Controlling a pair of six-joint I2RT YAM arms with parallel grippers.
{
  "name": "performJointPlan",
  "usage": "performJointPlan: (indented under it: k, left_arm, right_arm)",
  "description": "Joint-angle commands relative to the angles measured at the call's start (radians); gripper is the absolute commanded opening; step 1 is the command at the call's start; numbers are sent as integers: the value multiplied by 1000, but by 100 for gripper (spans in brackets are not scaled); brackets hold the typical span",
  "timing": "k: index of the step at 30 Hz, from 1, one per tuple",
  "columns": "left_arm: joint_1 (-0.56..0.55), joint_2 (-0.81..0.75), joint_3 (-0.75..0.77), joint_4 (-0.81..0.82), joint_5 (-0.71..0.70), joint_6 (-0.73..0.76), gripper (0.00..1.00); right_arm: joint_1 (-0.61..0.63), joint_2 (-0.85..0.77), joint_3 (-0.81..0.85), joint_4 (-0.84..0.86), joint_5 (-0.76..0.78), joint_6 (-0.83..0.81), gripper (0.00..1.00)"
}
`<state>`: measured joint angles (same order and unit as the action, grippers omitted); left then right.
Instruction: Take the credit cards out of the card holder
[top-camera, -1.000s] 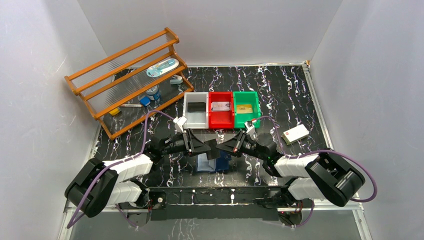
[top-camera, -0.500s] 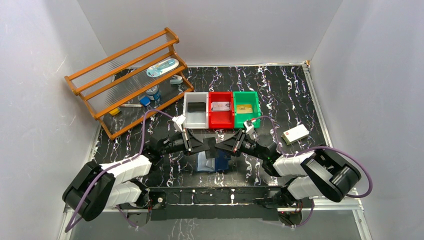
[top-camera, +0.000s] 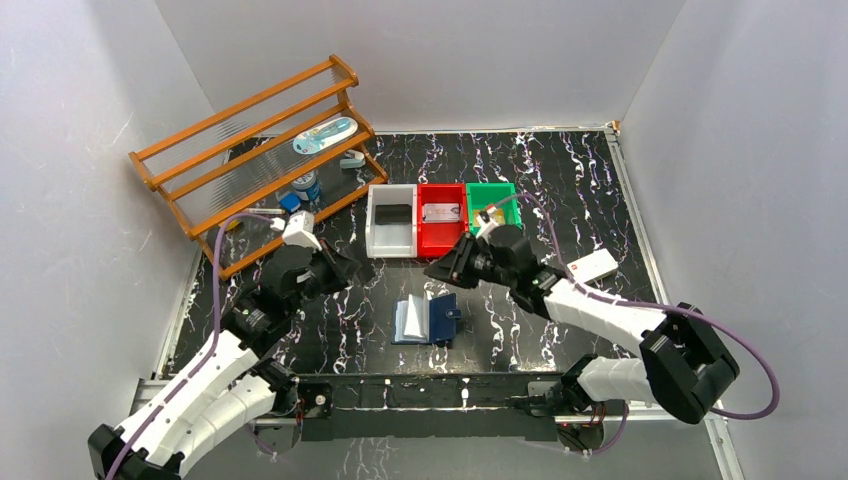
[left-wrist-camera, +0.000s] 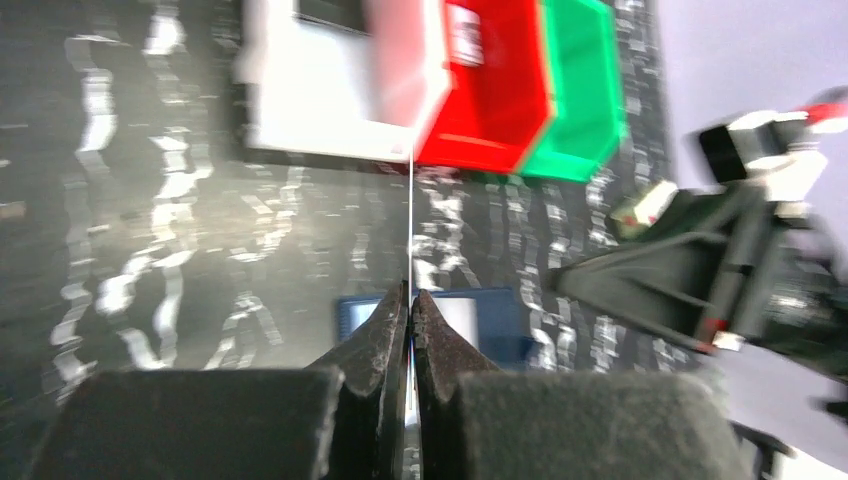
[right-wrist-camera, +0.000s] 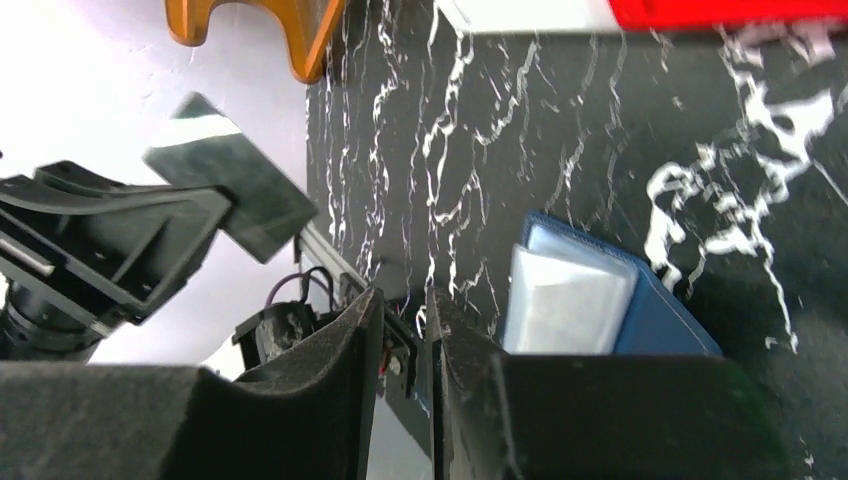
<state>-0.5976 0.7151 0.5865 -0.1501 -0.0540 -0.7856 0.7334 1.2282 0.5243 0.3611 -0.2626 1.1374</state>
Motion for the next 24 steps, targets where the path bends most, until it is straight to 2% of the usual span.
performJointPlan:
  k: [1,5,11,20,24]
  left_arm:
    - [1,-21,78,-383,-318,110,0]
    - [0,-28,115,-451,-384,125,0]
    - [0,-52,130,-479,-382,141,0]
    - [0,-77,131,-482,-339,157,0]
    - [0,-62,128,-472,-301,165,0]
  right_arm:
    - [58,51,231,-409,157,-204,31]
    - [154,190,399,-534,231,-242,33]
    - [295,417,659,-718,374,-275,34]
    - [337,570,755,-795,359,-322,35]
    - [345,581,762,-810,366,-320,35]
